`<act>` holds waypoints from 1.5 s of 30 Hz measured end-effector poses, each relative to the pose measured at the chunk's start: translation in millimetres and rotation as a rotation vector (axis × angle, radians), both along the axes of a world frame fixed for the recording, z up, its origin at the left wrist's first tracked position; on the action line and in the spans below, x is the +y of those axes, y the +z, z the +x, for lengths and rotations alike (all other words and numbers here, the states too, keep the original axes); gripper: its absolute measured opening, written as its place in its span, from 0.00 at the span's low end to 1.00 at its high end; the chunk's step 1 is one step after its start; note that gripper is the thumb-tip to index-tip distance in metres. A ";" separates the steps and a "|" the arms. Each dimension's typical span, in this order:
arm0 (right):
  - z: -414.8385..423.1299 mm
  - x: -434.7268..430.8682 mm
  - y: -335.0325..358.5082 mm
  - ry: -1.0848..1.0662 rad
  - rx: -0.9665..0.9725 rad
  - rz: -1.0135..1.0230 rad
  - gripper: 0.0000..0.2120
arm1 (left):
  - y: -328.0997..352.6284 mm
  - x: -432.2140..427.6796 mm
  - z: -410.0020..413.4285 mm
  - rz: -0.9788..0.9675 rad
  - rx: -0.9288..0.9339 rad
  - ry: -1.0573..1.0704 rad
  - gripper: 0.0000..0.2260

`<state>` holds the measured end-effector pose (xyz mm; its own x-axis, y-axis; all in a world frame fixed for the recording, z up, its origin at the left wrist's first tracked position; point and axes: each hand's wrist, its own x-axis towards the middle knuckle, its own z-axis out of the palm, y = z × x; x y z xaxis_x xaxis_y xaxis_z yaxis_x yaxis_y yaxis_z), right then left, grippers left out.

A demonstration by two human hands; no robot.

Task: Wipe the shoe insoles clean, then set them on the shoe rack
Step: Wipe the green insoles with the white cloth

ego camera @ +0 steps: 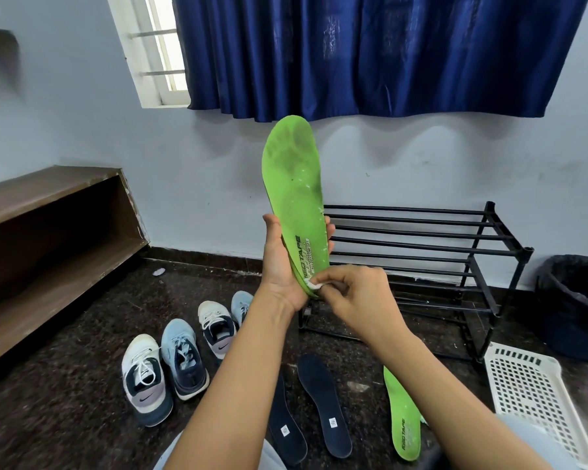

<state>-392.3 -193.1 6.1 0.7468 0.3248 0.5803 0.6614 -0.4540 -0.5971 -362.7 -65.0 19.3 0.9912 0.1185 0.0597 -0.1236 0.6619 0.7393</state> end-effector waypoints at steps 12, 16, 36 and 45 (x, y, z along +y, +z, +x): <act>-0.2 6.7 -5.1 -0.076 -0.092 0.008 0.11 | 0.6 2.3 2.6 0.001 -0.017 0.048 0.37; 13.2 9.8 -0.5 -0.143 -0.264 -0.046 0.11 | -1.9 -3.3 3.9 -0.039 -0.016 0.057 0.36; 4.9 13.6 -0.6 -0.137 -0.102 0.016 0.11 | -4.0 -3.3 3.5 -0.065 0.089 0.050 0.39; 7.5 16.2 -1.4 -0.071 -0.040 0.040 0.12 | -2.8 -3.5 4.0 -0.052 0.110 -0.013 0.38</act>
<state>-384.8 -176.9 4.7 0.7431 0.2473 0.6218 0.6520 -0.4769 -0.5895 -358.7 -68.5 16.5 0.9928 0.1058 -0.0553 -0.0350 0.7006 0.7127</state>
